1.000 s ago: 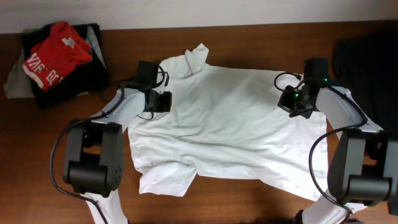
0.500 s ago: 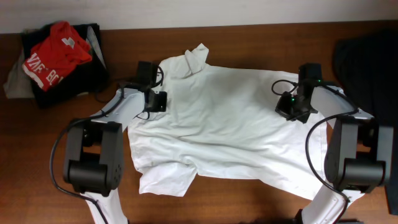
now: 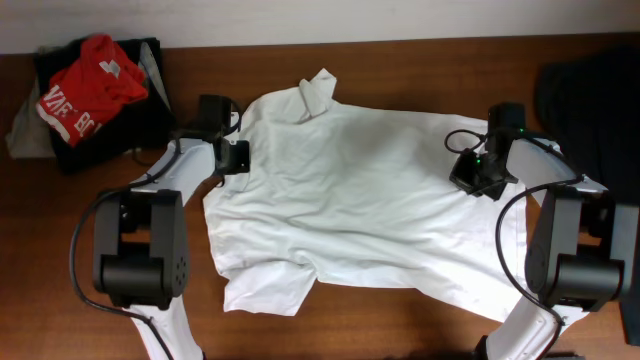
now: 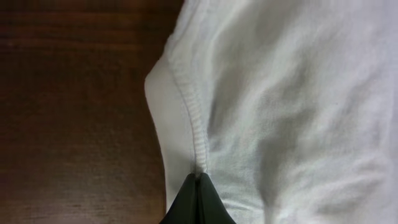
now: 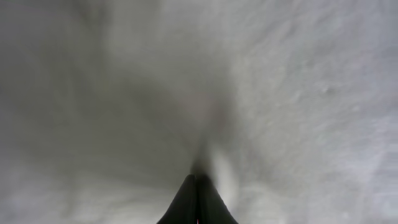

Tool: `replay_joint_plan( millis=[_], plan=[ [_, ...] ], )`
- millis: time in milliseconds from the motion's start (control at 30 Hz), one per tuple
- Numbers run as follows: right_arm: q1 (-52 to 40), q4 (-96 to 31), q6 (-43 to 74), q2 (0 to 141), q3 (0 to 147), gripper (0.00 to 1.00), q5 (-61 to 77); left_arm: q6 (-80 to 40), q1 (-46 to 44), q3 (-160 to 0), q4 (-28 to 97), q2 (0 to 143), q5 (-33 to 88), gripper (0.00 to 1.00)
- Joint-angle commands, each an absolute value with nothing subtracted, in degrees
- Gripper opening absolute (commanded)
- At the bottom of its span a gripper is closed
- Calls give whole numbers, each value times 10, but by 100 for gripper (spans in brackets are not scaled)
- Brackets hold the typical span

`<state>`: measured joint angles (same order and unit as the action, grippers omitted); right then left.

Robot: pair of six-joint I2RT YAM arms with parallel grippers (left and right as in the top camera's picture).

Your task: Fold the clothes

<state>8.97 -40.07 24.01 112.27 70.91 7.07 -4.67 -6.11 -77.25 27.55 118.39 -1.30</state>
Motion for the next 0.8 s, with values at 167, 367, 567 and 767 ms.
replay_joint_plan(
  millis=[167, 367, 567, 767],
  plan=[
    [130, -408, 227, 1129, 703, 4, -6, -37, 28, -759, 263, 1245, -63, 1],
    [144, -410, 212, 1129, 738, 5, -7, -38, 37, -818, 294, 1243, -63, 1],
    [148, -563, 172, 1129, 948, 46, -7, -38, 34, -981, 437, 1214, -63, 7],
    [147, -813, 170, 1122, 1232, 100, 4, -38, 34, -1157, 609, 1171, 69, 99]
  ],
)
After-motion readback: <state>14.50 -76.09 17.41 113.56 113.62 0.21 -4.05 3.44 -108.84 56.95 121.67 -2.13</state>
